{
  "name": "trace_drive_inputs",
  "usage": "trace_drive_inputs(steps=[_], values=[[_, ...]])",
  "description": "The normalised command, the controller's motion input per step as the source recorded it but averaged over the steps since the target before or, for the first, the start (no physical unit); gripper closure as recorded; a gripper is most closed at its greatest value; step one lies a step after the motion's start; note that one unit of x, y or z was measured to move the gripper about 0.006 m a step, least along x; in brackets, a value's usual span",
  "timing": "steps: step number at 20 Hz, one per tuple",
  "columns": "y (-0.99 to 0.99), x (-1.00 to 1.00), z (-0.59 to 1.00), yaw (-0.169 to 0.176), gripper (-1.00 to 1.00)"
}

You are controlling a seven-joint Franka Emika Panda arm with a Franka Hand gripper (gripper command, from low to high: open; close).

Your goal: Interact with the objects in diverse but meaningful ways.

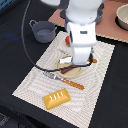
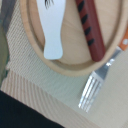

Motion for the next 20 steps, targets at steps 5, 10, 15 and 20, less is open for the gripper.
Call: trace_drive_inputs(steps=[5,10,15,20], values=[[-0.51,0.11,0.26,0.004,-1.00],[-0.69,0.13,0.08,0.000,-1.00],[-0.79,0.25,0.06,0.000,-1.00],[-0.80,0.42,0.01,0.000,-1.00]])
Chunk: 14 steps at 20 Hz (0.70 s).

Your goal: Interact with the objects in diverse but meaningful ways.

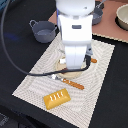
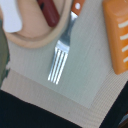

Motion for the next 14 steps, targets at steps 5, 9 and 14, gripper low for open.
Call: trace_drive_inputs(steps=[5,9,14], values=[[-0.63,0.56,0.00,0.000,-1.00],[-0.49,0.51,-0.02,0.001,-1.00],[-0.43,0.31,-0.10,0.013,-1.00]])
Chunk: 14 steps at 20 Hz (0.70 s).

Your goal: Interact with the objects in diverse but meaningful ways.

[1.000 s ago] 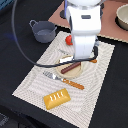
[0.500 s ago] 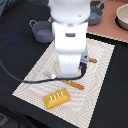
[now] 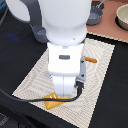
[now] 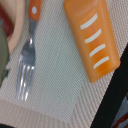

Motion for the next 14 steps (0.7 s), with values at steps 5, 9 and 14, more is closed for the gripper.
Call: trace_drive_inputs(steps=[5,9,14], values=[[-0.47,0.23,-0.14,0.032,-1.00],[-0.43,0.06,-0.22,0.032,-1.00],[-0.40,0.00,-0.29,0.047,-1.00]])
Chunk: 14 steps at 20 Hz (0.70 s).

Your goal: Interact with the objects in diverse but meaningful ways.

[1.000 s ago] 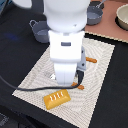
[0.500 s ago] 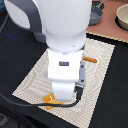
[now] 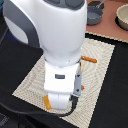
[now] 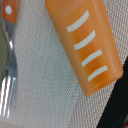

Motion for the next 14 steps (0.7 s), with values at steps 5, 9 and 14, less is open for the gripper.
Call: trace_drive_inputs(steps=[5,9,14], values=[[-0.19,-0.04,-0.29,0.085,-1.00],[-0.04,0.03,-0.02,0.149,-1.00],[-0.19,0.04,0.00,0.134,-1.00]])
